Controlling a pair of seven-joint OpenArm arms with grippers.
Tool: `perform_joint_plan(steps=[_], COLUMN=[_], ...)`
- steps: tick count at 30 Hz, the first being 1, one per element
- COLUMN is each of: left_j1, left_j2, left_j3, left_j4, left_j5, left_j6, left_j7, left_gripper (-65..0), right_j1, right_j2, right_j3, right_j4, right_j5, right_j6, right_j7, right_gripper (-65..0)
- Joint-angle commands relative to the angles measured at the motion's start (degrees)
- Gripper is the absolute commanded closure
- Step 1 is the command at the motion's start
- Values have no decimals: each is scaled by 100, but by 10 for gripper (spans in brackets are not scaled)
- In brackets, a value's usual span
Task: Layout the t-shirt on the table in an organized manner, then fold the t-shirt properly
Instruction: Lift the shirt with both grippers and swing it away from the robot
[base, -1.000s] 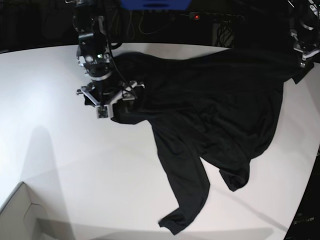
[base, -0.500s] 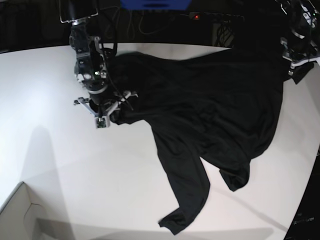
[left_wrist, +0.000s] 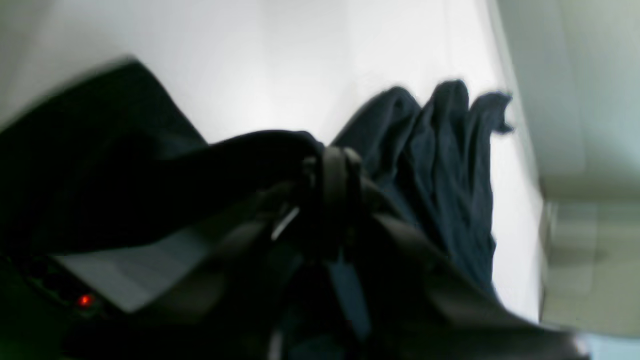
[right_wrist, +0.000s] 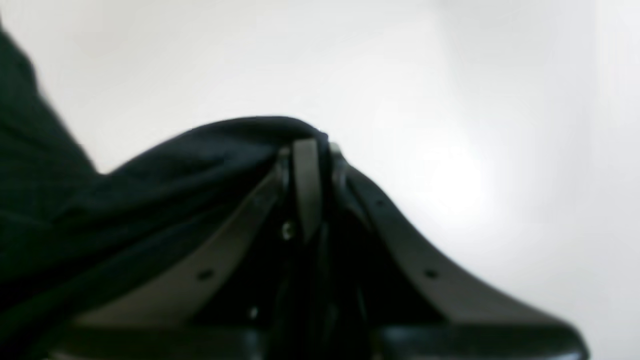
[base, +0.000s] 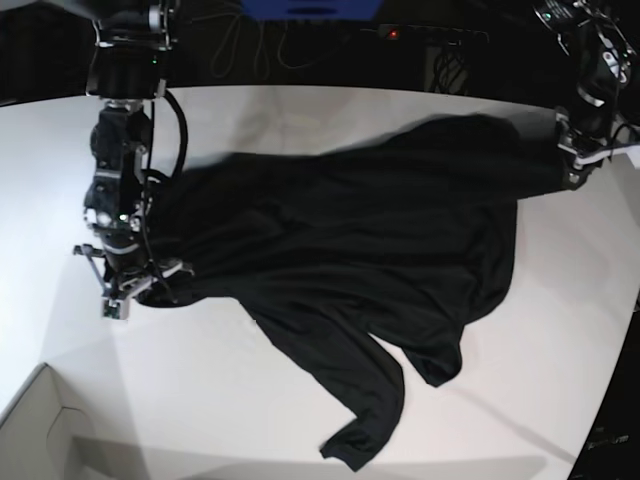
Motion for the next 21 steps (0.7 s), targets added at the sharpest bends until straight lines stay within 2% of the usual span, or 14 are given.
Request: perform_joint_plan(steps=[1, 10, 14, 16, 18, 21], left_j1=[-39, 119, 260, 366, 471, 533], left_j2=[-48, -21, -144, -267, -452, -584], left_j3=[95, 1221, 1546, 1625, 1669, 1669], left_j4=[93, 146, 137, 119, 154, 154], left_j5=[-159, -167, -167, -194, -238, -238], left_j6=[-8, -8, -8, -8, -8, -8], left_j7=[-57, -57, -57, -57, -57, -49], left_gripper=[0, 0, 0, 0, 0, -64], right_j1=[136, 347, 391, 391, 391, 355], right_j2=[76, 367, 402, 542, 613, 639], right_j3=[32, 112, 261, 252, 261, 261], right_j4=[106, 133, 98, 106, 106, 247], right_j5=[-12, -12, -12, -3, 6, 6], right_j6=[-3, -3, -3, 6, 6, 6], right_j7=[119, 110, 110, 110, 110, 110], right_gripper=[0, 0, -12, -61, -144, -272])
